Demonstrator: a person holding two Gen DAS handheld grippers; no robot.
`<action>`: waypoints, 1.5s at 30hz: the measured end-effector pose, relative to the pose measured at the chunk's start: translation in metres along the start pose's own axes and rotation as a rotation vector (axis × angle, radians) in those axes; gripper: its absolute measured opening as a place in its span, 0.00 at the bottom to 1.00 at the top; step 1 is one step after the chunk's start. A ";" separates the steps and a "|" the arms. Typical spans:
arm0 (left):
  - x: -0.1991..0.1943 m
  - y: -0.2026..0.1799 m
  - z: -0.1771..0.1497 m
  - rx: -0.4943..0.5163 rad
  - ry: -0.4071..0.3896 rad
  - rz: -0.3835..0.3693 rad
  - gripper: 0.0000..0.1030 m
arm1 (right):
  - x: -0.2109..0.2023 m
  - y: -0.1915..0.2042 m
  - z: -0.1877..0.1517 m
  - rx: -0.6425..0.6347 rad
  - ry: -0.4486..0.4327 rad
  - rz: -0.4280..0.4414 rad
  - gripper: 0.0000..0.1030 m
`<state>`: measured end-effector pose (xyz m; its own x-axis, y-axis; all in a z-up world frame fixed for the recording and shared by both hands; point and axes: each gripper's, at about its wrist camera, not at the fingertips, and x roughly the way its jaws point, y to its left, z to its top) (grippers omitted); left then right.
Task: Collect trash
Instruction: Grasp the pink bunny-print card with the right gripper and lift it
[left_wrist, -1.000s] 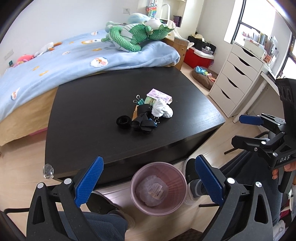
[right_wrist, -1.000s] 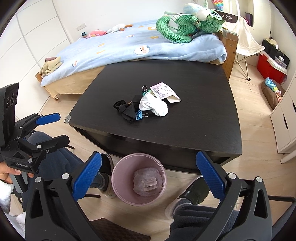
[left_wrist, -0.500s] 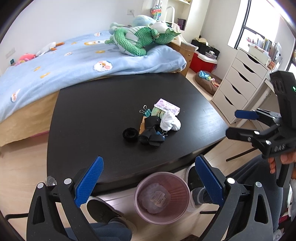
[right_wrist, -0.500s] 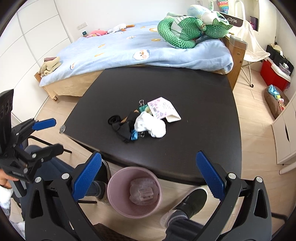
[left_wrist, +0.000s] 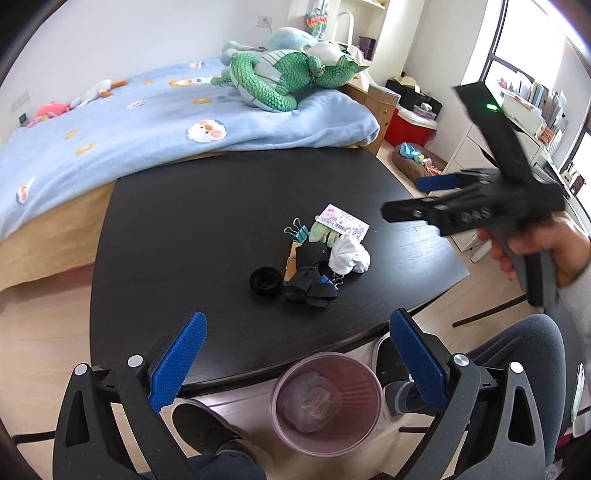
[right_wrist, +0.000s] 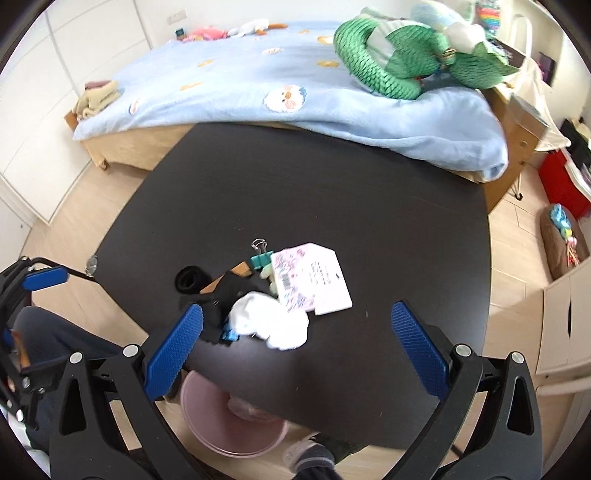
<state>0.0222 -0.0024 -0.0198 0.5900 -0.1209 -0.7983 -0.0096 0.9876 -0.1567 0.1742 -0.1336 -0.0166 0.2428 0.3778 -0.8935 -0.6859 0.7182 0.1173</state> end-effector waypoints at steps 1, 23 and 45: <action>0.000 0.001 0.000 -0.001 0.001 0.000 0.93 | 0.004 -0.001 0.003 -0.011 0.008 -0.003 0.97; 0.019 0.016 0.000 -0.047 0.026 -0.018 0.93 | 0.095 -0.005 0.026 -0.137 0.218 0.030 0.77; 0.025 0.013 0.001 -0.041 0.031 -0.032 0.93 | 0.086 -0.016 0.025 -0.108 0.173 0.018 0.42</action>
<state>0.0374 0.0076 -0.0409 0.5656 -0.1564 -0.8097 -0.0244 0.9782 -0.2060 0.2227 -0.0981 -0.0843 0.1149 0.2775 -0.9538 -0.7610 0.6418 0.0951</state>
